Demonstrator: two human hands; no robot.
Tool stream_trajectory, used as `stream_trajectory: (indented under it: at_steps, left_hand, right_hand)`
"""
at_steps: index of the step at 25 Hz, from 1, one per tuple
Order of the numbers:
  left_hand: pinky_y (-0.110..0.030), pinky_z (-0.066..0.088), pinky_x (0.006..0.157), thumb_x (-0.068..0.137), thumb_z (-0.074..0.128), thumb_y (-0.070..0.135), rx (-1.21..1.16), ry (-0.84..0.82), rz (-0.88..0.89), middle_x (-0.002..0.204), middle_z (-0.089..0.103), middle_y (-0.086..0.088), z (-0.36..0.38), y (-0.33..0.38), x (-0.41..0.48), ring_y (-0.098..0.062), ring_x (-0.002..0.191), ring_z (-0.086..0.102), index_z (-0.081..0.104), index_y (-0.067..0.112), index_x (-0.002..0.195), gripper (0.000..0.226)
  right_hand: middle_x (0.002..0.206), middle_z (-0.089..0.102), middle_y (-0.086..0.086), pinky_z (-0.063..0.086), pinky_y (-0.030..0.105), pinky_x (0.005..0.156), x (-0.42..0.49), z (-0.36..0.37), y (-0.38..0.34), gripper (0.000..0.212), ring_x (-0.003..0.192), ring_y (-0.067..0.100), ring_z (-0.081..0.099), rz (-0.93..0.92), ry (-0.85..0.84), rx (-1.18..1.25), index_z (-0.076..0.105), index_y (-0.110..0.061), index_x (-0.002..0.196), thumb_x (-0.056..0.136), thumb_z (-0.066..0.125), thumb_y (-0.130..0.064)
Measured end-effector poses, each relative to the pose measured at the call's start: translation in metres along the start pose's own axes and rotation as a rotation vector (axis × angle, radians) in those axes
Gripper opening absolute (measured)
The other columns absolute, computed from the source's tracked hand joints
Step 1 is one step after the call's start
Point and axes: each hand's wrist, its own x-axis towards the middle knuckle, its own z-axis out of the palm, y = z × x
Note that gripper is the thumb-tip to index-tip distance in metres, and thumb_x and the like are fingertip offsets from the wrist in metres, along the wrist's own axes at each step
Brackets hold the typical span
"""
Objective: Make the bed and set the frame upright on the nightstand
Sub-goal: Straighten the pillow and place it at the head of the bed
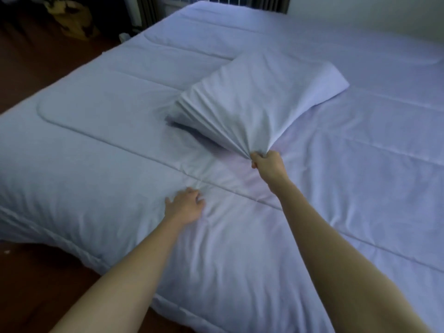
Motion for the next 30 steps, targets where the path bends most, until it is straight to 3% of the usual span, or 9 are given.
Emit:
stream_trajectory:
  at_steps: [3,7,9,12,16,21,24,26,30]
  left_hand:
    - [-0.044,0.037,0.104,0.098,0.033,0.031,-0.292,0.35,-0.147,0.132,0.056,-0.016,-0.028,0.017,-0.013,-0.034,0.12,0.053,0.056,0.014,0.122,0.036]
    - [-0.044,0.041,0.095,0.099,0.033,0.028,-0.599,0.606,-0.136,0.131,0.052,-0.022,-0.065,0.055,-0.031,-0.039,0.118,0.051,0.052,0.006,0.124,0.038]
    - [-0.045,0.04,0.097,0.098,0.034,0.029,-0.628,0.68,-0.095,0.134,0.05,-0.018,-0.073,0.07,-0.039,-0.037,0.121,0.049,0.051,0.01,0.127,0.039]
    - [-0.045,0.04,0.099,0.096,0.04,0.034,-0.576,0.598,-0.036,0.136,0.048,-0.017,-0.062,0.088,-0.045,-0.037,0.122,0.049,0.047,0.013,0.132,0.042]
    - [-0.05,0.033,0.109,0.085,0.055,0.053,-0.27,0.198,-0.083,0.153,0.025,-0.019,0.001,0.105,-0.059,-0.043,0.132,0.037,0.022,0.022,0.148,0.078]
    - [-0.044,0.042,0.093,0.087,0.059,0.038,-0.592,0.618,-0.262,0.125,0.056,-0.025,0.022,0.085,-0.077,-0.042,0.115,0.053,0.053,0.002,0.121,0.05]
    - [-0.041,0.045,0.087,0.089,0.059,0.033,-0.565,0.596,-0.276,0.111,0.066,-0.022,0.012,0.08,-0.077,-0.039,0.108,0.058,0.065,0.004,0.102,0.032]
    - [-0.041,0.046,0.085,0.09,0.059,0.031,-0.551,0.642,-0.238,0.108,0.067,-0.021,-0.007,0.074,-0.073,-0.04,0.106,0.058,0.067,0.005,0.096,0.028]
    - [-0.045,0.046,0.092,0.092,0.055,0.029,-0.436,0.539,-0.316,0.12,0.063,-0.024,-0.047,0.048,-0.042,-0.042,0.114,0.056,0.065,0.003,0.111,0.034]
  right_hand:
    - [0.06,0.053,0.006,0.036,0.03,0.061,-0.033,-0.052,-0.007,0.038,0.058,0.017,0.046,-0.129,-0.07,0.036,0.053,-0.015,0.052,0.089,0.058,-0.025]
    - [0.052,0.052,-0.005,0.037,0.026,0.066,-0.119,-0.137,0.042,0.044,0.056,0.006,0.047,-0.155,-0.208,0.072,0.053,-0.018,0.048,0.092,0.062,-0.023]
    - [0.055,0.052,-0.002,0.038,0.024,0.067,-0.178,-0.178,0.084,0.046,0.058,0.006,0.048,-0.089,-0.321,0.119,0.054,-0.017,0.048,0.089,0.063,-0.038]
    - [0.059,0.051,0.001,0.038,0.017,0.063,-0.245,-0.234,0.145,0.042,0.06,0.008,0.047,0.158,-0.59,0.091,0.056,-0.015,0.055,0.079,0.067,-0.048]
    - [0.073,0.06,0.007,0.041,0.021,0.059,-0.272,-0.26,0.196,0.054,0.061,0.011,0.048,0.579,-0.77,-0.13,0.063,-0.016,0.074,0.052,0.083,-0.061]
    - [0.109,0.059,-0.001,0.04,0.036,0.088,-0.218,-0.224,0.159,0.023,0.094,0.016,0.054,0.592,-0.352,-0.002,0.057,-0.027,0.107,0.09,0.056,-0.043]
    - [0.132,0.052,0.016,0.039,0.041,0.095,-0.181,-0.197,0.133,0.05,0.118,0.033,0.051,0.48,0.024,-0.305,0.047,-0.007,0.127,0.09,0.05,-0.04]
    - [0.135,0.046,0.016,0.037,0.046,0.098,-0.171,-0.186,0.107,0.048,0.124,0.038,0.045,0.368,0.232,-0.451,0.04,-0.009,0.128,0.087,0.049,-0.032]
    - [0.14,0.045,0.006,0.035,0.043,0.104,-0.143,-0.163,0.067,0.041,0.129,0.029,0.041,0.085,0.239,-0.557,0.05,-0.021,0.128,0.088,0.048,-0.027]
